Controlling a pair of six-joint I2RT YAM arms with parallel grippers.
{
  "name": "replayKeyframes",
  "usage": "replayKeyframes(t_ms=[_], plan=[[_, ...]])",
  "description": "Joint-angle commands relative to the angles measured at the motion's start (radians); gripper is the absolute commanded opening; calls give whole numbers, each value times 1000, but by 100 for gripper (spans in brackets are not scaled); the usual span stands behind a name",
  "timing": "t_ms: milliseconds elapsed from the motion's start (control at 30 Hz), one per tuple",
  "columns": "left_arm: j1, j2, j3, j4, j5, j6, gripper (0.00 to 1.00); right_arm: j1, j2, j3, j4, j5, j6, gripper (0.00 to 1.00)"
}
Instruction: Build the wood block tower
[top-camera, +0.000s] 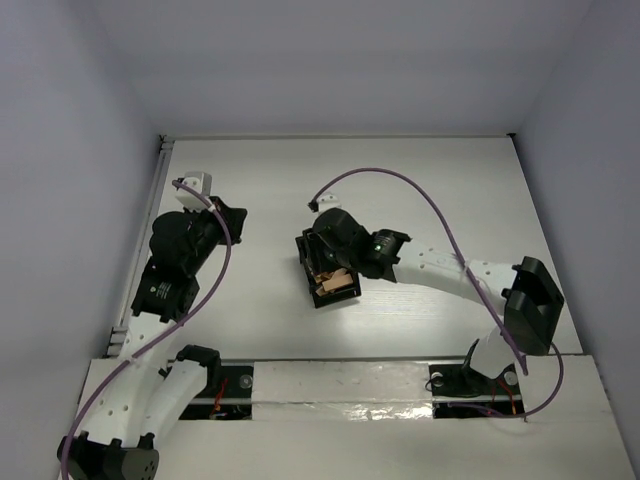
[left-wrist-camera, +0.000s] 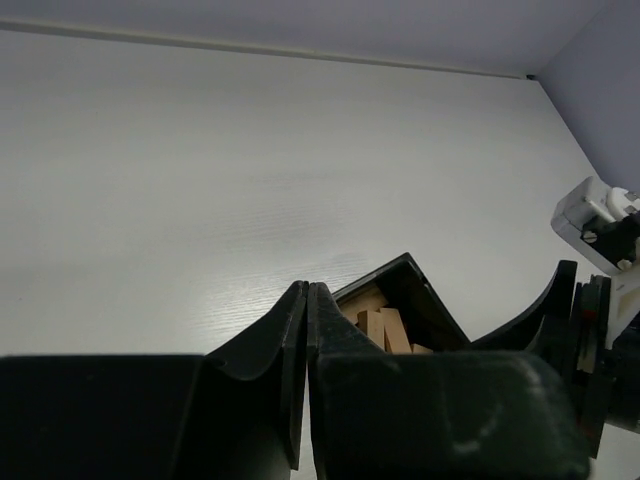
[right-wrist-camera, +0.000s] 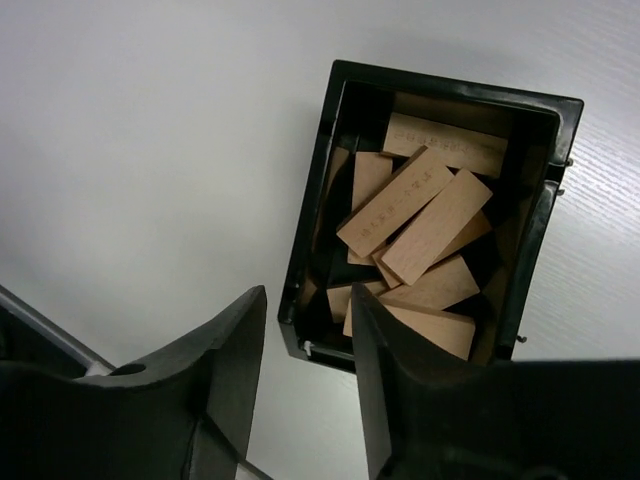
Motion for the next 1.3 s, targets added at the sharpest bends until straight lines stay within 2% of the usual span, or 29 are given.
replayKeyframes(t_ms=[0,133,433,533,633,733,833,867,900,1000,1067,1267], plan=[[-5,-22,-3,8,-33,-4,0,22,30,75,-13,26,14,52],[-5,-30,-4,5,-41,-4,1,34,96,121,-44,49,16,56],[-5,-39,0,-4,-59,-6,2,34,211,151,-53,63,22,47],[-5,-38,0,-6,-62,-6,2,34,251,141,-27,57,22,41],[-5,-32,0,-4,-62,-4,2,34,280,135,-4,56,23,31],[-5,-29,0,-3,-64,-4,2,34,299,142,13,45,22,29],[-5,-30,0,-3,-60,-4,1,34,317,153,10,49,19,18],[-5,-30,0,-1,-57,-4,1,34,317,156,8,54,19,5],[-5,-29,0,-1,-59,-4,1,34,316,156,8,60,19,0],[-5,-27,0,0,-57,-6,1,25,282,144,21,60,14,0],[-5,-25,0,2,-54,-4,1,-1,238,135,34,30,13,0],[-5,-22,-3,4,-53,-4,0,-153,109,52,174,-245,34,0]])
